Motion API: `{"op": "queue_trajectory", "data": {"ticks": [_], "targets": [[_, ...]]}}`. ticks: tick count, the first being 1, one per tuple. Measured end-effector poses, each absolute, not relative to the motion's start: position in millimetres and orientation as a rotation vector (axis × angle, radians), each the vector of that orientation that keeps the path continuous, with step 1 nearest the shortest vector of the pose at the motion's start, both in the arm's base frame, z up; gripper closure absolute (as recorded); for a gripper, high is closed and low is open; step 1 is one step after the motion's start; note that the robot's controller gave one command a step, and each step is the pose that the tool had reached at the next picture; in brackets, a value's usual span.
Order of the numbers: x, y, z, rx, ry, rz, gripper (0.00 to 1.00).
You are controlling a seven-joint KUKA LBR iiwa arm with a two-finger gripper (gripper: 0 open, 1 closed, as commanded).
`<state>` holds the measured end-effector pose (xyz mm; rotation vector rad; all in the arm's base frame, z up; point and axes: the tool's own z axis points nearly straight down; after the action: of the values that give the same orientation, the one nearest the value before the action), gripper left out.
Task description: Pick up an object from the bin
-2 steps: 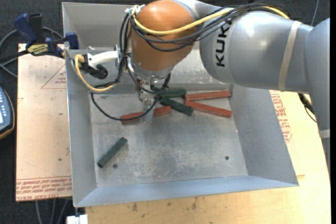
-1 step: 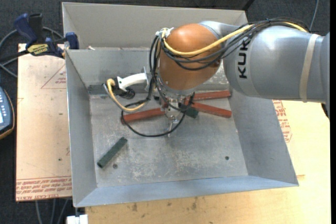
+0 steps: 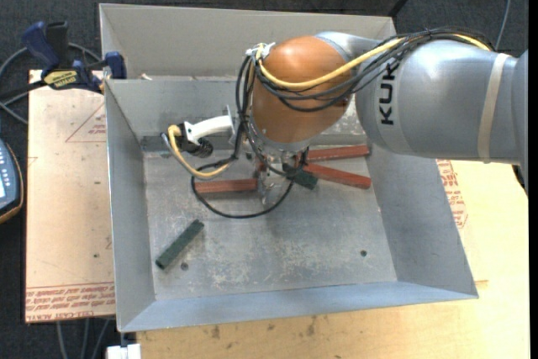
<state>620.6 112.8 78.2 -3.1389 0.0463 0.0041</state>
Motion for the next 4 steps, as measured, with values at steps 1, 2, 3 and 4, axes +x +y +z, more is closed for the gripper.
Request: {"op": "queue_trajectory", "data": {"ticks": [1,2,3,4], "targets": [[596.2,118,274,-3.137,0.006,-0.009,1.0],[559.3,146,283,-3.133,0.195,0.006,1.0],[548.5,112,204,-3.143,0.007,0.017,1.0],[578.3,77,170,-3.127,0.299,0.008,1.0]]}}
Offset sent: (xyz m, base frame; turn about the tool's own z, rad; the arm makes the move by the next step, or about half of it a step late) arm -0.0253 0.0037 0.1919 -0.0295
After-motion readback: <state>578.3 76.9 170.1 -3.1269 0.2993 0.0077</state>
